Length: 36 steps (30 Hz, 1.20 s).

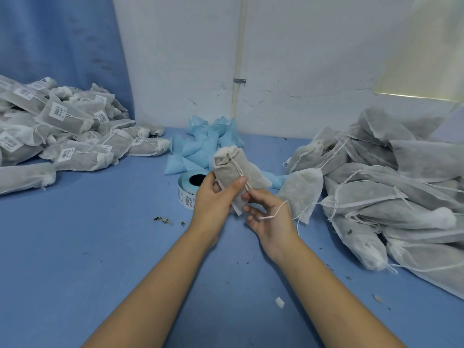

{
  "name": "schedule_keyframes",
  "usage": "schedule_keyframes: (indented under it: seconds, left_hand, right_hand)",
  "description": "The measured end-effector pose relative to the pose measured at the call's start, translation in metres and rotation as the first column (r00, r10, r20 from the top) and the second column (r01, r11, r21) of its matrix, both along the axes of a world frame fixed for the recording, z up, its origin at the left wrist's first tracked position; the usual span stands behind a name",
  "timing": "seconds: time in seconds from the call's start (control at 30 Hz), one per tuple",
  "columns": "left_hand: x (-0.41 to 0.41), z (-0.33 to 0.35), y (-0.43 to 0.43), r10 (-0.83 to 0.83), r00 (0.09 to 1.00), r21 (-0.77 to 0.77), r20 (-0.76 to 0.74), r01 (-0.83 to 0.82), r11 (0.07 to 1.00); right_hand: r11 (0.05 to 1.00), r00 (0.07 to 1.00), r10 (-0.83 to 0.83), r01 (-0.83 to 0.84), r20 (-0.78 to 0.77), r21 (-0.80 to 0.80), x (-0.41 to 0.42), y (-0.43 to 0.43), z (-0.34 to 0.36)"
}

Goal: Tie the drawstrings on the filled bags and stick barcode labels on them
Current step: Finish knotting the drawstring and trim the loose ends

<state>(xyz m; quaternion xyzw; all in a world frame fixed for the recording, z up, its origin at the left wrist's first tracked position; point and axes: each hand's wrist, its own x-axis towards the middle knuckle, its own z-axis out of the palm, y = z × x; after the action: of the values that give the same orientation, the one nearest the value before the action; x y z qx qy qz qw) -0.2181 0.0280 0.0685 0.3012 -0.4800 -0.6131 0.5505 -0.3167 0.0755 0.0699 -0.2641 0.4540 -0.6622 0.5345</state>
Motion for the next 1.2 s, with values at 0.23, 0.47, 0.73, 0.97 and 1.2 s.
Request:
schedule_keyframes:
  seconds: [0.23, 0.47, 0.73, 0.97, 1.2]
  left_hand:
    - [0.000, 0.001, 0.002, -0.041, 0.984, 0.132, -0.171, 0.064, 0.989]
    - [-0.002, 0.001, 0.004, -0.057, 0.986, 0.147, -0.155, 0.080, 0.986]
    - [0.002, 0.001, 0.001, 0.127, 0.991, 0.099, -0.051, -0.121, 0.988]
    - [0.015, 0.008, -0.004, 0.194, 0.980, 0.058, -0.047, -0.191, 0.980]
    - [0.024, -0.013, 0.000, 0.523, 0.682, -0.513, 0.510, -0.247, 0.822]
  right_hand:
    - [0.999, 0.960, -0.042, 0.043, 0.277, 0.001, 0.004, 0.002, 0.004]
    - [0.999, 0.951, -0.046, 0.043, 0.305, 0.016, 0.004, 0.001, 0.001]
    - [0.997, 0.986, -0.076, 0.070, -0.150, -0.045, 0.006, -0.005, -0.006]
    - [0.981, 0.727, -0.196, 0.155, -0.658, -0.120, -0.005, -0.006, -0.019]
    - [0.990, 0.609, -0.135, 0.119, -0.781, -0.079, -0.010, -0.009, -0.024]
